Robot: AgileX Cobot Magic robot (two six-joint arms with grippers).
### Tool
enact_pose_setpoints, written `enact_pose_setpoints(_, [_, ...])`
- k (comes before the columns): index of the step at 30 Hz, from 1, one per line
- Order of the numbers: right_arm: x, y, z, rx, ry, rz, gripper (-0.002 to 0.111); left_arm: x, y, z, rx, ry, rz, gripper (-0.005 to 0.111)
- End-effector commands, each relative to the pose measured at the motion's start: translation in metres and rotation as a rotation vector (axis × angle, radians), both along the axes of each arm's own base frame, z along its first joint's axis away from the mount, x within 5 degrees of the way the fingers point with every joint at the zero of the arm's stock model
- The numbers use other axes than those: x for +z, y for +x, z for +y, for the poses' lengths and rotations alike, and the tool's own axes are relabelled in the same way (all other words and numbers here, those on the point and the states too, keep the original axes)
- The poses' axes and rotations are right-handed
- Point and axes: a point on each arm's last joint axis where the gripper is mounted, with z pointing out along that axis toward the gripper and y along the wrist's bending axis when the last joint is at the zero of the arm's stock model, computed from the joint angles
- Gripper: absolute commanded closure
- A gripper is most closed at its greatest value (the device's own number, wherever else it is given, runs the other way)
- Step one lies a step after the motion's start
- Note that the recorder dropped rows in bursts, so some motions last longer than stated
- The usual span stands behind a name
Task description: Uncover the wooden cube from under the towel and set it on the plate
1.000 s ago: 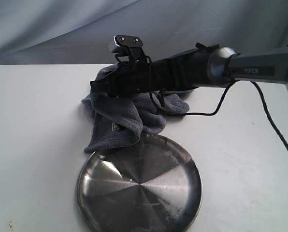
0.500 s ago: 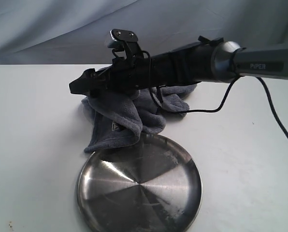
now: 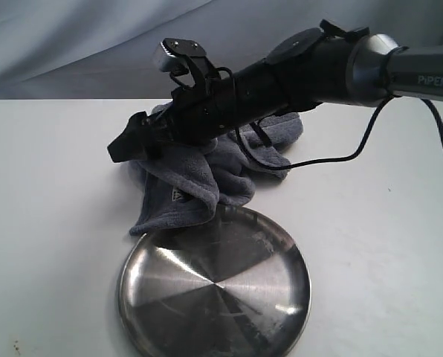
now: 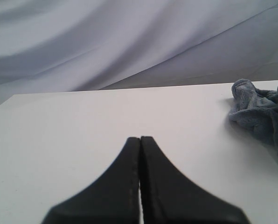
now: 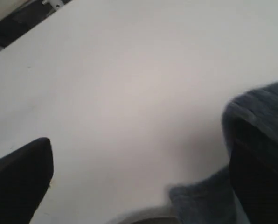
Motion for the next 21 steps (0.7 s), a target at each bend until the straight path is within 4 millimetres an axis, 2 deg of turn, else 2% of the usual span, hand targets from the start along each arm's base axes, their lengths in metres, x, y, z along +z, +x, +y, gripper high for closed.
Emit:
enact_pose_setpoints(1, [0.003,0.014,-0.018,-0.14,-0.088,0.017,0.014,-0.001,0.0,0.0,0.001,0.01,-0.007,0.107])
enact_pose_setpoints(9, [0.002,0.028,-0.051,-0.243,-0.164,0.071,0.014,-0.001,0.0,0.0,0.001,0.01,-0.007,0.107])
enact_pose_setpoints(15, [0.003,0.035,-0.081,-0.301,-0.322,0.051,0.02,-0.001,0.0,0.0,0.001,0.007,-0.007,0.107])
enact_pose_setpoints(21, [0.004,0.031,-0.084,-0.265,-0.343,0.076,0.024,-0.001,0.0,0.0,0.001,0.007,-0.007,0.107])
